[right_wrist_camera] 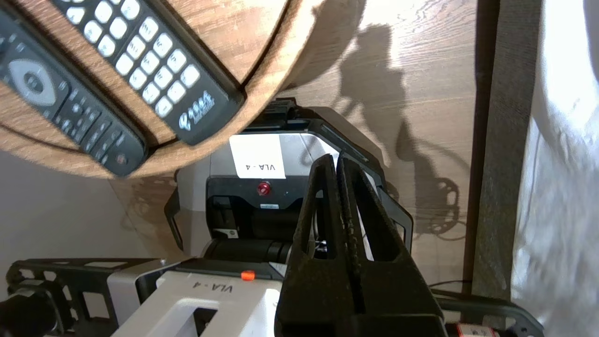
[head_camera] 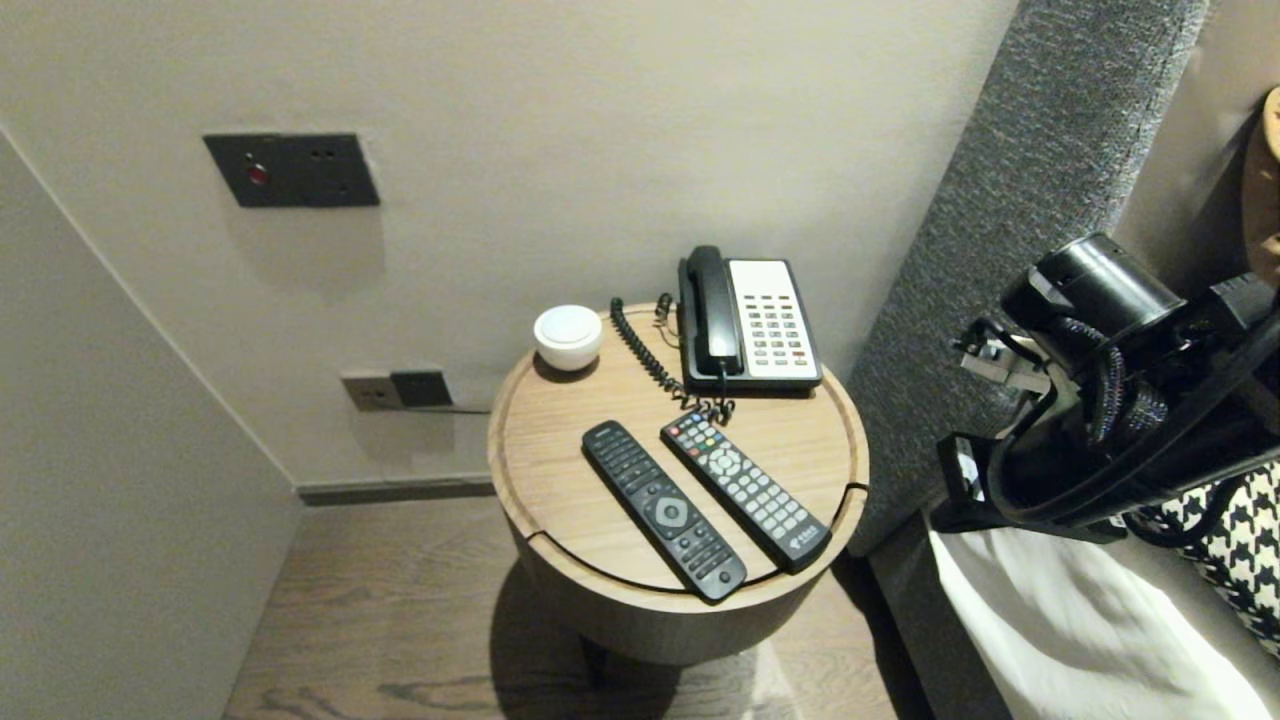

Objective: Open the nightstand drawer

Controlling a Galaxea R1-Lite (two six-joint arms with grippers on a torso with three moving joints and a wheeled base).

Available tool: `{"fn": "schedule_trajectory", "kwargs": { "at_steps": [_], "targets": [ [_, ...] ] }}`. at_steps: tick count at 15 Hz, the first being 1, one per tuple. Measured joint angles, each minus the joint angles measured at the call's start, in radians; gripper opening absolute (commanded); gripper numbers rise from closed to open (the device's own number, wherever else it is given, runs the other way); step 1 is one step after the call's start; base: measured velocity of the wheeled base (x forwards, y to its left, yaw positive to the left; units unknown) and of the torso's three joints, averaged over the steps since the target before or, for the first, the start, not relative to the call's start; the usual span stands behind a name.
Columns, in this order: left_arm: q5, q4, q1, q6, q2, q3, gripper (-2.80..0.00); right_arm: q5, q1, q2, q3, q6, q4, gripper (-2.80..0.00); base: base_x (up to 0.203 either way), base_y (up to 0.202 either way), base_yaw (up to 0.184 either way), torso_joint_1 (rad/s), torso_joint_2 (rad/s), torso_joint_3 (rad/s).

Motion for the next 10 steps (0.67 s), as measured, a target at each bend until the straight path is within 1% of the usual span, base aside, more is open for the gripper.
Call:
{"fn": "schedule_trajectory", "kwargs": {
  "at_steps": [5,8,10],
  "targets": [
    [0.0,0.0,0.0,0.0,0.0,0.0,-2.8,-0.003,0.003,0.089,-0.076,-0.007,-0.013,-2.8,0.0,0.0,0.0,0.0,0.0,0.0],
    [0.0,0.0,0.0,0.0,0.0,0.0,-2.8,-0.001,0.003,0.129,-0.093,-0.014,-0.071,-2.8,0.0,0.0,0.0,0.0,0.0,0.0],
    [0.0,0.0,0.0,0.0,0.0,0.0,-2.8,-0.001,0.003,0.146,-0.094,-0.023,-0.076,-2.8,0.0,0.0,0.0,0.0,0.0,0.0]
  ]
}}
